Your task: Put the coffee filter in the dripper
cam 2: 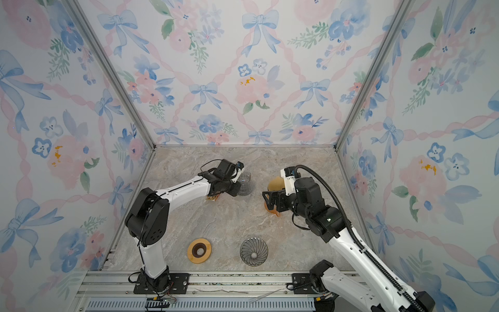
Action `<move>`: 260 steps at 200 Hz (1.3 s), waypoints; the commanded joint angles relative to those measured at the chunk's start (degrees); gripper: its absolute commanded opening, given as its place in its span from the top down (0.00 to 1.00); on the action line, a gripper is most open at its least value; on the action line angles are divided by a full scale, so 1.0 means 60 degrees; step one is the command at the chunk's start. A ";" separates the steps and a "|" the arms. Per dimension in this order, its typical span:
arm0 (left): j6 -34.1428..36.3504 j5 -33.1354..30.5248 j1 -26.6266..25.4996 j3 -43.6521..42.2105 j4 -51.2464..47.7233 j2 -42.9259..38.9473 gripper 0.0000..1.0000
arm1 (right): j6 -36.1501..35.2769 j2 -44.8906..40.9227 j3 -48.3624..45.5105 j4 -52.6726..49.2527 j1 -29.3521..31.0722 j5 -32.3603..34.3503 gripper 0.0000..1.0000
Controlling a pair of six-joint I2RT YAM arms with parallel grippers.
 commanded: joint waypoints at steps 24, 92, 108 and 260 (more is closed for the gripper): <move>0.0109 -0.0222 -0.0069 -0.0047 -0.0279 0.0174 0.81 | 0.0139 -0.0205 -0.0036 -0.0042 0.0118 0.0101 0.04; -0.0013 -0.0457 -0.0266 -0.0296 -0.0488 -0.0187 0.84 | 0.0114 -0.0134 0.0027 -0.0055 0.0118 -0.0010 0.04; -0.0090 -0.0609 -0.0371 -0.0461 -0.0619 -0.0353 0.84 | 0.0112 -0.0084 0.0027 -0.0071 0.0118 -0.0117 0.04; -0.1687 -0.1327 -0.1304 -0.2711 -0.1494 -0.2666 0.85 | 0.0068 0.0011 -0.0064 -0.0355 0.0129 -0.0441 0.04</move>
